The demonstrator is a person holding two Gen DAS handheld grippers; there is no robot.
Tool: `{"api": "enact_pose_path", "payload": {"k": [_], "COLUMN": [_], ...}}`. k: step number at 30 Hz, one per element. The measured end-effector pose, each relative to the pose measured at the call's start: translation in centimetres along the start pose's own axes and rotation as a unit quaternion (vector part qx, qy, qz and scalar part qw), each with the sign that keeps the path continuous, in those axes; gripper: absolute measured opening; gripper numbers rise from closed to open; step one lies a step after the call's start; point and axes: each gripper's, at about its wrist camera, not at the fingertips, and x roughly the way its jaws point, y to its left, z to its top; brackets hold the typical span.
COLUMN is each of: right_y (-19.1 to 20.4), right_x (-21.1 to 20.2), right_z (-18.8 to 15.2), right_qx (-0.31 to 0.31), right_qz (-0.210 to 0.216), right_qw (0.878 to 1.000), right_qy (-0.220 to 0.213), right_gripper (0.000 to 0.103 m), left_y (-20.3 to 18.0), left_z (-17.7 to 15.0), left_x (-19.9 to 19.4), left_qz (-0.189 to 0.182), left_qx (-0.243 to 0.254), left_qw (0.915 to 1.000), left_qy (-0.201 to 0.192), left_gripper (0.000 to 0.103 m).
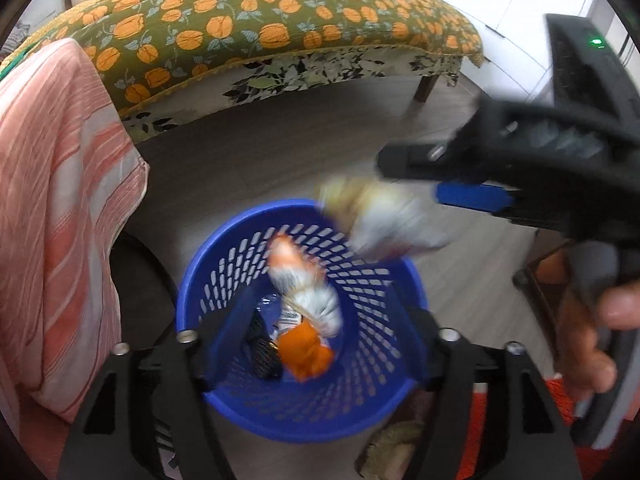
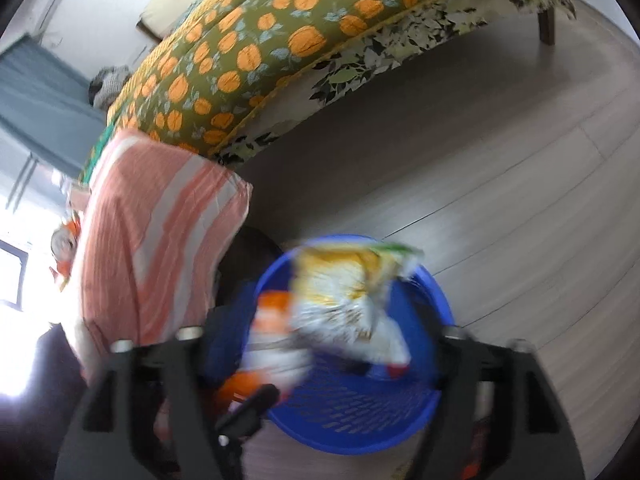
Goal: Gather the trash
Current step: 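Carry both items to the blue wastebasket and open both tools to drop them, then move both tools back over the table toward the remaining trash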
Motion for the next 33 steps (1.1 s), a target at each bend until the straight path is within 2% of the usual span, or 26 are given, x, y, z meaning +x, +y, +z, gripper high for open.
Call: {"api": "enact_pose_path", "payload": {"k": [3,5,9,13,16,19,22,28,33], "right_y": [0.1,0.5,1.6,4.0,6.6,9.6,11.8,18.6,26.4], "right_x": [-1.1,-1.9,-3.5,-5.1,-5.9,-6.1,-5.8,-4.5,-3.2], "right_z": [0.3,0.4,0.1,-0.9,-2.2,-4.3,-6.5,-11.2,-13.8], "right_qx": [0.0,-0.004,-0.017,-0.065,-0.121,-0.183,-0.214,-0.279,-0.344], "right_qz": [-0.001,-0.009,-0.046,-0.074,-0.096,-0.111,-0.111,-0.084,-0.044], "right_qw": [1.0,1.0,0.997,0.99,0.98,0.966,0.959,0.947,0.931], "right_qy": [-0.015,-0.03,-0.063,-0.1,-0.125,-0.146,-0.149,-0.132,-0.109], "right_gripper": [0.077,0.085,0.09,0.09,0.09,0.09,0.09,0.09,0.09], "left_y": [-0.2,-0.6,-2.2,-2.4,-0.8,2.1,6.4,15.3,22.4], "left_z": [0.0,-0.2,-0.8,-1.6,-2.4,-3.4,-4.8,-8.3,-10.5], "left_x": [-0.7,-1.9,-6.6,-11.0,-14.3,-16.8,-18.4,-21.5,-23.9], "left_qz": [-0.002,-0.006,-0.024,-0.031,-0.031,-0.018,0.007,0.07,0.126], "left_qx": [-0.005,0.002,0.028,0.04,0.032,0.011,-0.023,-0.087,-0.121], "left_qw": [1.0,0.9999,0.9983,0.9963,0.9956,0.9952,0.9947,0.9886,0.98], "left_qy": [-0.005,-0.015,-0.046,-0.069,-0.083,-0.096,-0.1,-0.101,-0.095], "left_gripper": [0.08,0.085,0.089,0.092,0.093,0.094,0.095,0.095,0.095]}}
